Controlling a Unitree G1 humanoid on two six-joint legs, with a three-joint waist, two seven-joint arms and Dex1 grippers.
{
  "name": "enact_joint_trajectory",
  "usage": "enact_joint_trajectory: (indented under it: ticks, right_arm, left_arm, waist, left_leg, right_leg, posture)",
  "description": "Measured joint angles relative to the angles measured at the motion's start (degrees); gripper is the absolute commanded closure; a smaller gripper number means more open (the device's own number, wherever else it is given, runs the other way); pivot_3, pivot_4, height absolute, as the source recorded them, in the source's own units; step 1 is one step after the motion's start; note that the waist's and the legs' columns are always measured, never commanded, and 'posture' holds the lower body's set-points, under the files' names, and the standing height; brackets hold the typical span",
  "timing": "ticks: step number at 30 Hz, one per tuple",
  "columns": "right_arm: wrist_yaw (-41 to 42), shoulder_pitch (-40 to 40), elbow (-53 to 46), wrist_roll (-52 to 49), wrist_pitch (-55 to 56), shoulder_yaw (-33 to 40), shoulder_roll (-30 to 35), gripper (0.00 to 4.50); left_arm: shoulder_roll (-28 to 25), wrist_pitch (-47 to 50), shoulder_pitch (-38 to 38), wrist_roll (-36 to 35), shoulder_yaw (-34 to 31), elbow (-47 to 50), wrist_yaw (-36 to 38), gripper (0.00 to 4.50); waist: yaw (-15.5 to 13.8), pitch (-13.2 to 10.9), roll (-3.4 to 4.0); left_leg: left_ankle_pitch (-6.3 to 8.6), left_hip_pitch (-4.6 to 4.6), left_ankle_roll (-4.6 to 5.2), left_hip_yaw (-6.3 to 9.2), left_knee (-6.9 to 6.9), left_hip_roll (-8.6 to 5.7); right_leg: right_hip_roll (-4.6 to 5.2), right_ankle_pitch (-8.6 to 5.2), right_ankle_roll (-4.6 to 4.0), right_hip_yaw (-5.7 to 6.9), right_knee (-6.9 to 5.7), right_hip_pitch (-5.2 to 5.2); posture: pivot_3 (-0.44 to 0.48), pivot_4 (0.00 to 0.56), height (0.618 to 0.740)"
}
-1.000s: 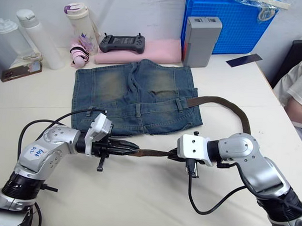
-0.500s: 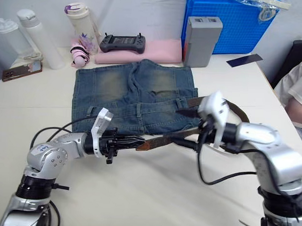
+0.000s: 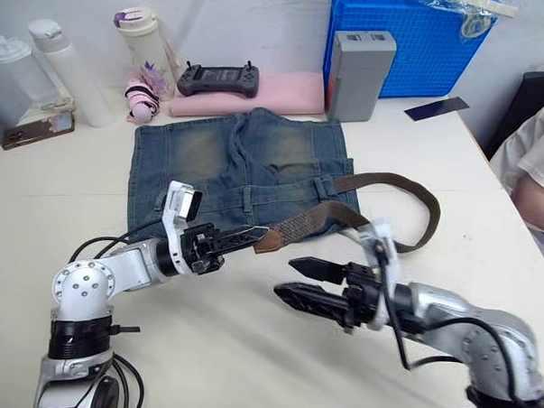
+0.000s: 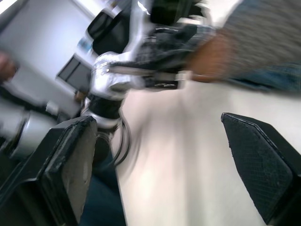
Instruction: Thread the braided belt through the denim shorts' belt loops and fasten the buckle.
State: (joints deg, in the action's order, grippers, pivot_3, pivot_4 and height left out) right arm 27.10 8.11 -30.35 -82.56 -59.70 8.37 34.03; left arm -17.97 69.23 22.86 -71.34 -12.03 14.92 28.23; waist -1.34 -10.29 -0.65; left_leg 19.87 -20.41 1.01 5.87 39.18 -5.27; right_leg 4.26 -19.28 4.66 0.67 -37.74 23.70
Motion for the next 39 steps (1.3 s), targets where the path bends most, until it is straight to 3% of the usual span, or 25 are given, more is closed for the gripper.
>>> enact_joint_trajectory:
  ticks: [4,10,16,19,26,27,31,35,37,39]
  right_arm:
    - [-9.4,2.7,4.3,-6.0,5.2,-1.0,-8.7,0.01]
    - [-16.5,1.4,6.0,-16.4,11.4,3.4,-10.4,0.01]
    - [-20.1,0.2,6.0,-18.9,14.7,3.4,-10.9,0.01]
    - [-21.2,0.2,6.0,-19.6,16.0,3.4,-11.0,0.82]
    - [-22.6,-0.1,6.1,-19.5,17.2,3.3,-11.0,4.18]
    - [-22.8,-0.1,6.1,-19.4,17.3,3.3,-11.0,4.42]
    - [-22.9,-0.1,6.1,-19.2,17.2,3.2,-11.0,4.42]
    - [-22.9,-0.3,6.1,-19.0,17.7,3.2,-11.2,4.5]
    - [-22.9,-0.3,6.1,-19.0,18.5,3.2,-11.5,4.5]
    - [-22.9,-0.4,6.1,-19.0,19.3,3.3,-12.1,4.5]
  left_arm:
    - [-0.8,0.1,0.0,-1.8,-0.1,0.3,-1.6,4.5]
    - [-1.9,-0.7,-0.5,-2.8,-0.5,0.0,-2.9,4.5]
    - [-2.1,-1.7,-0.5,-3.0,-0.5,-0.1,-3.8,4.5]
    - [-2.2,-2.2,-0.5,-3.6,-0.5,-0.1,-4.3,4.5]
    - [-2.8,-2.8,-0.6,-4.7,-0.5,-0.1,-4.4,4.5]
    - [-3.0,-2.9,-0.6,-4.9,-0.4,-0.1,-4.4,4.5]
    - [-3.8,-3.2,-0.8,-4.9,0.3,0.0,-4.3,4.5]
    - [-4.9,-3.5,-1.4,-3.8,1.9,0.1,-4.3,2.95]
    - [-6.4,-4.3,-1.5,-0.9,3.6,0.2,-3.1,2.0]
    - [-9.7,-8.6,-1.5,6.5,7.2,0.2,-0.2,1.13]
  waist:
    - [0.0,0.0,-0.02]
    - [0.0,0.0,-0.02]
    - [0.2,0.0,-0.01]
    - [0.1,0.0,-0.01]
    - [0.0,0.0,-0.01]
    - [0.1,0.0,-0.01]
    - [0.1,0.0,-0.01]
    - [0.0,0.0,0.0]
    - [0.0,0.0,0.0]
    - [0.1,0.0,0.02]
  left_leg:
    - [0.0,-0.01,0.02,0.02,-0.01,-0.01]
    - [0.03,-0.03,0.05,0.04,-0.02,0.0]
    - [0.02,-0.03,0.05,0.03,-0.05,0.03]
    - [0.03,-0.03,0.05,0.03,-0.05,0.02]
    - [0.03,-0.03,0.05,0.03,-0.05,0.02]
    - [0.03,-0.03,0.05,0.03,-0.06,0.02]
    - [0.03,-0.03,0.05,0.03,-0.07,0.03]
    - [0.03,-0.03,0.05,0.03,-0.08,0.02]
    - [0.03,-0.03,0.05,0.03,-0.1,0.03]
    - [0.03,-0.03,0.05,0.03,-0.13,0.03]
  right_leg:
    - [-0.01,0.0,0.0,0.01,0.04,0.0]
    - [-0.01,0.0,0.0,0.03,0.11,-0.01]
    - [-0.04,0.0,0.0,0.01,0.1,0.0]
    - [-0.03,0.0,0.0,0.01,0.11,0.0]
    - [-0.03,0.0,0.0,0.0,0.11,0.0]
    - [-0.03,0.0,0.0,0.0,0.11,0.0]
    - [-0.03,0.0,0.0,0.0,0.11,0.0]
    - [-0.03,0.0,0.0,-0.01,0.12,0.0]
    - [-0.03,0.0,0.0,-0.01,0.13,0.0]
    - [-0.04,0.0,0.0,-0.02,0.14,0.01]
  posture:
    - [0.0,0.15,0.709]
    - [0.0,0.15,0.709]
    - [0.0,0.15,0.709]
    - [0.0,0.15,0.709]
    - [0.0,0.15,0.709]
    - [0.0,0.15,0.709]
    - [0.0,0.15,0.709]
    - [0.0,0.15,0.709]
    - [0.0,0.15,0.709]
    - [0.0,0.15,0.709]
